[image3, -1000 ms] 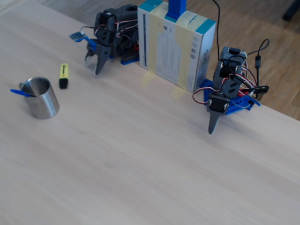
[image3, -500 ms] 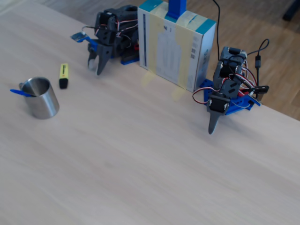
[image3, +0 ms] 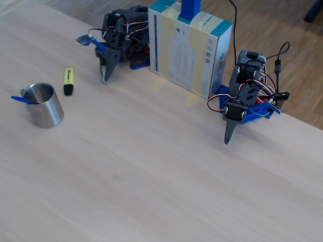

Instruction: Grab the blue pen and put it in the silver cup.

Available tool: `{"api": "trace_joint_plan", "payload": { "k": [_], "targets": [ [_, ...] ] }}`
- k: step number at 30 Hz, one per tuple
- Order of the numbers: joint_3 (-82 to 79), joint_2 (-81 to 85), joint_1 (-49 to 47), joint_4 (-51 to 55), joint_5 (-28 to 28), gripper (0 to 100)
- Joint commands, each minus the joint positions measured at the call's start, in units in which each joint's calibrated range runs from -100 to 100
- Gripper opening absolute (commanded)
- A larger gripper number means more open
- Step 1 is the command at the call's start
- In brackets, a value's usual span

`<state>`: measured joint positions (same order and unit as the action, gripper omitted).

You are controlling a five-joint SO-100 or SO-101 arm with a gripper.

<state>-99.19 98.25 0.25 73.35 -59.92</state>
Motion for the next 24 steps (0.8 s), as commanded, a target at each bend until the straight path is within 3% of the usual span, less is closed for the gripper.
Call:
{"api": "trace_joint_plan", "payload": {
  "k": [1, 12, 24],
  "targets": [
    [-0.63, -0.33, 0.19, 1.00, 0.31, 2],
    [-0.63, -0.91, -7.14, 0.65, 0.37, 2],
    [-0.63, -0.99, -7.14, 0.57, 0.37, 2]
  ]
}}
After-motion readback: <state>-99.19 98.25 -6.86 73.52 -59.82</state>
